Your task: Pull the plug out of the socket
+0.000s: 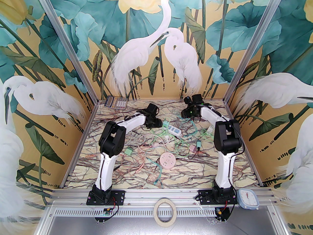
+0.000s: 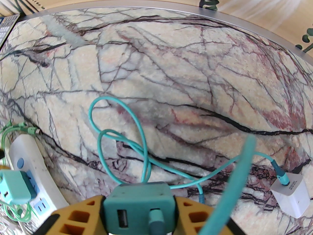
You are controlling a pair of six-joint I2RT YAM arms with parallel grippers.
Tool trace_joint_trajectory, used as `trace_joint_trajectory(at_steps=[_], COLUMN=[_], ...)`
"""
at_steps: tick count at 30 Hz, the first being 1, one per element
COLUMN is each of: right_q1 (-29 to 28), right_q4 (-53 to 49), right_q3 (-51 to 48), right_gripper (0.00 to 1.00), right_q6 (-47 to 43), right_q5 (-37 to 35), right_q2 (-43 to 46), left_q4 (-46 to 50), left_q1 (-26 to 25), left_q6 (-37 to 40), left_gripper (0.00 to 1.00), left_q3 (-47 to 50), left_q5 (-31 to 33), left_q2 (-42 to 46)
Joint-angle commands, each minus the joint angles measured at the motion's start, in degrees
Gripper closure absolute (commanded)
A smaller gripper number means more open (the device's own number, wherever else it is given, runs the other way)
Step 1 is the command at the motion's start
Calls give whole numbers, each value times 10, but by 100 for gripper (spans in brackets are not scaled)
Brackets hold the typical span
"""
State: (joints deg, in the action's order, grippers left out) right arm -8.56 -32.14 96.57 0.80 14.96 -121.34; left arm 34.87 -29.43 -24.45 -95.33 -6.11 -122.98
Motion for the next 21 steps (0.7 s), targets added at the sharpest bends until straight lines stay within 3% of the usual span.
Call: trace_joint_trajectory(at_steps=[1, 9, 10, 12, 14, 21], right_q1=[-3, -4, -4, -4, -4, -7], right_q4=[-22, -23, -22, -28, -29, 80], right_q3=[30, 34, 32, 36, 30, -140], right_gripper=[52, 39, 29, 22, 1, 1], right_q6=[38, 122, 130, 141, 151, 203], right_q5=[4, 31, 39, 47, 51, 19], right_q2=[-14, -3, -3, -6, 0, 142], left_q4=[-48, -52, -49, -43, -39, -48], left_q1=[-7, -25, -29, -38, -46, -80], left_q6=[-19, -23, -24, -24, -23, -13], left_gripper=[36, 31, 29, 29, 29, 31], left_q3=[31, 53, 53, 53, 55, 41], left_q5=[7, 28, 30, 35, 40, 56], left_q2=[73, 121, 123, 127, 131, 117])
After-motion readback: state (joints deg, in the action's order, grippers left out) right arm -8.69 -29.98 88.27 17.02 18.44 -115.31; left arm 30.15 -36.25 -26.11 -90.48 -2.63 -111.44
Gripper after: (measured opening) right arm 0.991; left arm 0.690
